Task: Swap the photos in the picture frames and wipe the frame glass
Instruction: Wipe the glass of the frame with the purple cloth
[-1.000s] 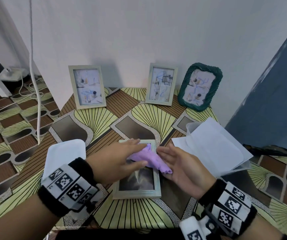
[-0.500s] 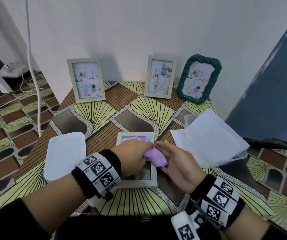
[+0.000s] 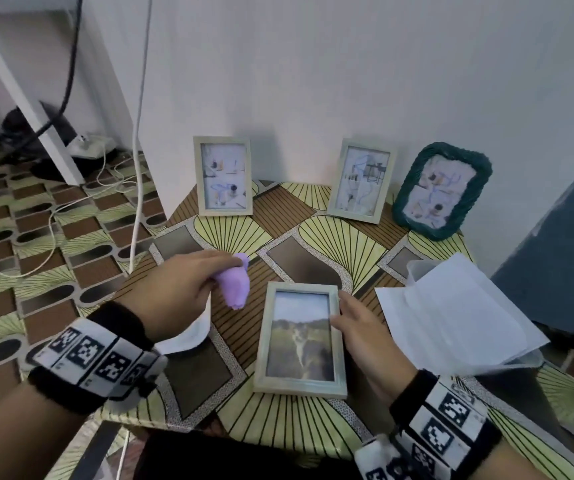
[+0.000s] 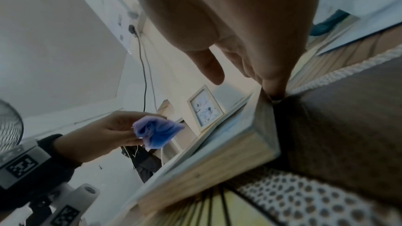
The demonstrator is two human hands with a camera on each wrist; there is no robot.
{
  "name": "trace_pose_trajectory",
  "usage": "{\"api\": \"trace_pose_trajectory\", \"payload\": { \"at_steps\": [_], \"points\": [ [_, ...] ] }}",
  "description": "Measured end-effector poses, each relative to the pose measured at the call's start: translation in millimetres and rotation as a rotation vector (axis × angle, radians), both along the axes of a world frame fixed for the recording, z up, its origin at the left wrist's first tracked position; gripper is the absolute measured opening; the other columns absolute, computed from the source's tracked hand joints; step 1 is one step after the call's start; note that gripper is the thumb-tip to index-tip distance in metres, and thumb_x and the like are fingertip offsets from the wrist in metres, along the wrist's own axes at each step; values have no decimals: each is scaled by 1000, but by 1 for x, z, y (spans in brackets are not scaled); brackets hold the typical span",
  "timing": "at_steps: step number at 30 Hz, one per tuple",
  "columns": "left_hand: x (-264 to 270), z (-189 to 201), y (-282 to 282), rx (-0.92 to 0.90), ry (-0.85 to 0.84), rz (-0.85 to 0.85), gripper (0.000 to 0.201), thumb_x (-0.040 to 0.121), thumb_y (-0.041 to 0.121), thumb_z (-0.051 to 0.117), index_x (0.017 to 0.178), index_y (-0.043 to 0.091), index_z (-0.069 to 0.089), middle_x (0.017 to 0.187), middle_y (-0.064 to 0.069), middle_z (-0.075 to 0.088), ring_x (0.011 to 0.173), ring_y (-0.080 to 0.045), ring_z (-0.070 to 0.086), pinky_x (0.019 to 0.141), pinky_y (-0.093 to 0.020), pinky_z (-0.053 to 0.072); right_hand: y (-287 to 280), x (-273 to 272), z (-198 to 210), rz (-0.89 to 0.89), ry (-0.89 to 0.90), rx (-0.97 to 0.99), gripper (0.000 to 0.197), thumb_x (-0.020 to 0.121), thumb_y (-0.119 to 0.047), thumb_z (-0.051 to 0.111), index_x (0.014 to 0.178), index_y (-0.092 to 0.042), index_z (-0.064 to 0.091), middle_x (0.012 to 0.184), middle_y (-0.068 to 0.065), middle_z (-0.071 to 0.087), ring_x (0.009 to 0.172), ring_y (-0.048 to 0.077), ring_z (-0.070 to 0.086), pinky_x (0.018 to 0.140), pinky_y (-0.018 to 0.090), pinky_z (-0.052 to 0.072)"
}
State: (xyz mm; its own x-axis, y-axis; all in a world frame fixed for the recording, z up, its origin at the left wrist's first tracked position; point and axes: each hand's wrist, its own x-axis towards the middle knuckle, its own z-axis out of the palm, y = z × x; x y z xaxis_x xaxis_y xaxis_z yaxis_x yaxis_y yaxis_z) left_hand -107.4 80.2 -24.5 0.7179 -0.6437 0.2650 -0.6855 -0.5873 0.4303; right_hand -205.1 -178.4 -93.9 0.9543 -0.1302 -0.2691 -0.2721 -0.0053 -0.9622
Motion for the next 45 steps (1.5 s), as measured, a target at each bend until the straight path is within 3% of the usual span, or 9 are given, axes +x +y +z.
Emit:
{"api": "trace_pose_trajectory", "payload": {
  "at_steps": [3,7,13,21,25,32,37,41,45],
  "points": [
    [6,-11,36,117,-31,85,51,88,-7,42,127,16,64,136,6,58,129,1,47,106,-9,28,3,2,-3,34,23,-142,51,100,-16,46,148,-34,36,133,-11,61,110,6,66,95,33,55],
    [7,-34,67,513,145,159,64,94,-1,39,152,22,28,160,0,18,149,-17,15,120,-28,18,8,2,-6,62,20,-205,56,103,-20,45,153,-34,25,96,-34,47,72,-28,56,54,1,44],
    [-3,-59,71,874,224,63,67,103,28,24,149,7,-20,156,-15,-25,143,-27,-27,119,-33,-13,8,0,-2,66,0,-195,37,101,-11,44,126,-37,53,106,-10,73,92,4,72,78,25,58],
    [-12,-36,54,436,278,168,71,93,61,31,155,29,14,161,7,7,149,-6,2,121,-30,11,-7,-2,7,-11,22,-140,29,97,-13,55,122,-26,60,114,-18,70,100,-2,67,81,19,55],
    [-26,-27,9,13,227,129,66,88,65,38,147,33,36,149,19,38,135,12,27,105,-5,19,-20,-2,15,-2,40,-307,30,95,-27,60,125,-27,61,106,-4,69,102,15,64,86,34,53],
    [-36,-50,-56,207,371,35,71,91,62,41,152,33,19,145,5,49,128,-11,48,104,-29,39,-13,-19,25,116,-30,-582,47,92,-33,62,82,-78,51,83,-46,59,81,-26,52,66,-1,39],
    [-36,-57,-65,120,392,44,74,94,50,50,154,24,17,139,1,54,120,-13,54,101,-33,45,-5,-23,8,92,-30,-402,30,92,-28,61,118,-42,57,106,-25,70,95,-3,66,91,31,54],
    [-37,-57,-63,-156,602,59,54,95,30,58,144,33,35,124,7,65,110,-11,63,92,-38,54,3,-20,5,-13,-23,-84,26,95,-15,58,109,-38,58,96,-26,72,84,-6,69,61,12,53],
    [-38,-49,-62,-563,762,146,59,89,5,64,135,35,43,110,21,69,103,9,62,81,-17,55,4,-19,9,-219,-97,105,46,95,-7,57,137,-23,52,110,-13,71,90,-1,70,66,14,55]
  ]
}}
